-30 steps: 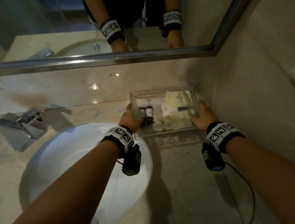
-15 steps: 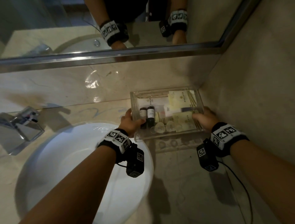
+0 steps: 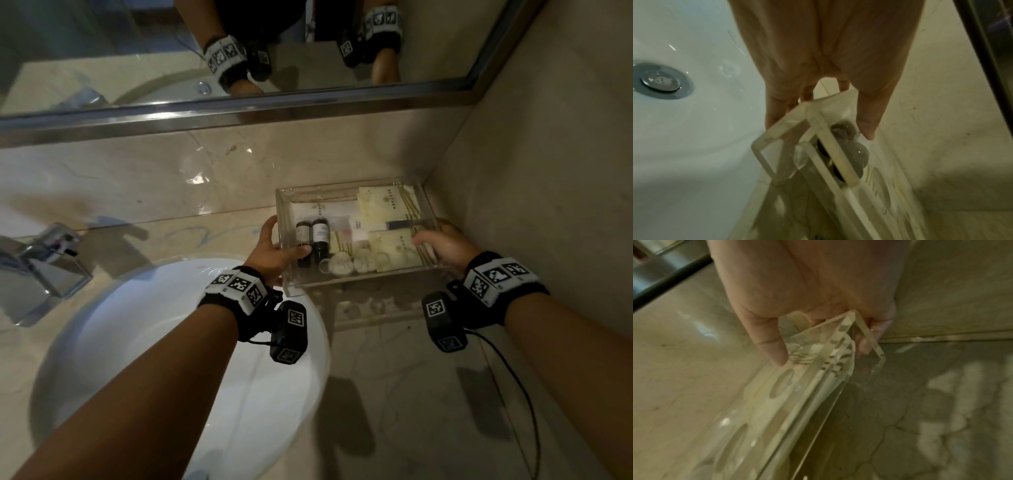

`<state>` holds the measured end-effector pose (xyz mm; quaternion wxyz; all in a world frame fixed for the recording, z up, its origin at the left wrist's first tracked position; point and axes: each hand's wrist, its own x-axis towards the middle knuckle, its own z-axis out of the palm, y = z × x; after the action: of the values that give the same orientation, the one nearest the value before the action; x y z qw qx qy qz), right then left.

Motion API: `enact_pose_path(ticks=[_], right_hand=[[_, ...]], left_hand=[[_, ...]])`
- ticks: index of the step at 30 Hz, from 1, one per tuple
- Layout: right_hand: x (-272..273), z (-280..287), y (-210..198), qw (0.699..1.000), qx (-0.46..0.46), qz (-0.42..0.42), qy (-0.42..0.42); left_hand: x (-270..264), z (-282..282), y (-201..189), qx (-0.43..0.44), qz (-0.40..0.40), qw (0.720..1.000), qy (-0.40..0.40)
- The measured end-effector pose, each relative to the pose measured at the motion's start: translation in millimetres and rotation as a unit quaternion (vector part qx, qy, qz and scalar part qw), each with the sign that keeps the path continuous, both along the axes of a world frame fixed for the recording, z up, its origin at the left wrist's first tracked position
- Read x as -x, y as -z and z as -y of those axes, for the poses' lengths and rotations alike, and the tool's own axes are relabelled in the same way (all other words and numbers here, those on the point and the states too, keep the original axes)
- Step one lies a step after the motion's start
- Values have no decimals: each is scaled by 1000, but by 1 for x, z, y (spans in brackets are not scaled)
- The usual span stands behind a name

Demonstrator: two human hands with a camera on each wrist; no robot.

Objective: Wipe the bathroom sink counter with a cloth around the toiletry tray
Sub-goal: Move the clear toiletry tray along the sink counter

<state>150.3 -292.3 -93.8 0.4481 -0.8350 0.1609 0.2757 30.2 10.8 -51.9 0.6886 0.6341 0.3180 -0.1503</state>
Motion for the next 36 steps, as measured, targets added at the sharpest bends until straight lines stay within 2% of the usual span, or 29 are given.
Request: enact_pose_path(ticks=[3,9,17,20,27,32,36], right_hand=[[7,-1,-9,1000,-8,-25,3],[58,-32,-65,998,-29,-42,30],[79,-33,-66,995,-94,-13,6],[93,-42,-81,995,-96,-11,2],[135,-76,-124,994,-98,-5,-53],[158,-100,-135,989,-109,25,-98],[180,-117,-138,985,-138,10,-104]], left_hand=[[9,-3,-5,3,1,1000,7],[39,-13,-13,-3,0,1000,27],[72,-28,-46,-4,18,1000,7],[90,-34,-60,-4,22,1000,7],[147,-48,-78,23,29,999,-30],[188,-60,-88,-4,29,997,-72],[220,-71,-94,-19,29,993,-113]])
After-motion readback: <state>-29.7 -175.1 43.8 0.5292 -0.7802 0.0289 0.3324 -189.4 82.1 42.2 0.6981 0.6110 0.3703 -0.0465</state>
